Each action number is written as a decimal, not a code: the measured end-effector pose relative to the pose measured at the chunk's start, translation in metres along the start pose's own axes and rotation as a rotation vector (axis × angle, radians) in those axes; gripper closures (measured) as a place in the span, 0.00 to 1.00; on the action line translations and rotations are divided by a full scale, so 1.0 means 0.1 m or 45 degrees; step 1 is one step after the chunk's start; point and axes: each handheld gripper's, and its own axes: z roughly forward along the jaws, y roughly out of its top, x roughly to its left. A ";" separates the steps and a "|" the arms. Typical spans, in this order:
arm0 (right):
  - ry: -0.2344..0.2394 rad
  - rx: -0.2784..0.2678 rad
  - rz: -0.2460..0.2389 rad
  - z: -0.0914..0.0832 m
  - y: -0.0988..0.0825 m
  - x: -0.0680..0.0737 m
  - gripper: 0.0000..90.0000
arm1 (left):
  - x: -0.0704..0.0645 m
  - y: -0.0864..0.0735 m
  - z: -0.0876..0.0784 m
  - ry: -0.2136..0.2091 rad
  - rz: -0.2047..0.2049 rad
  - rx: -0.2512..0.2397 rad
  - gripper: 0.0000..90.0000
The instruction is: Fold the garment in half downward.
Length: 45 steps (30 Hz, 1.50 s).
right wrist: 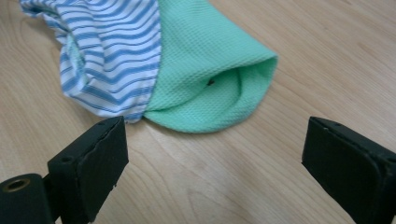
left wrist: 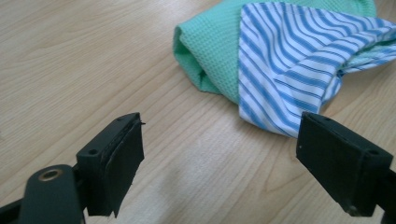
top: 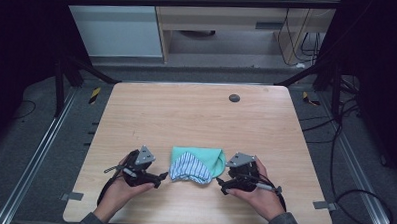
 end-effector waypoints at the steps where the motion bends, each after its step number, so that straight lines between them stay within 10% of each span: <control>1: -0.004 0.003 0.004 -0.01 -0.01 -0.02 0.08 | 0.01 0.00 -0.01 0.002 -0.001 0.005 0.16; 20: -0.061 0.024 0.099 -0.08 -0.17 -0.29 0.06 | 0.24 -0.13 -0.05 0.034 -0.059 0.081 0.06; 45: -0.194 -0.008 0.438 0.11 -0.34 -0.86 0.07 | 0.82 -0.30 0.06 0.175 -0.238 0.125 0.06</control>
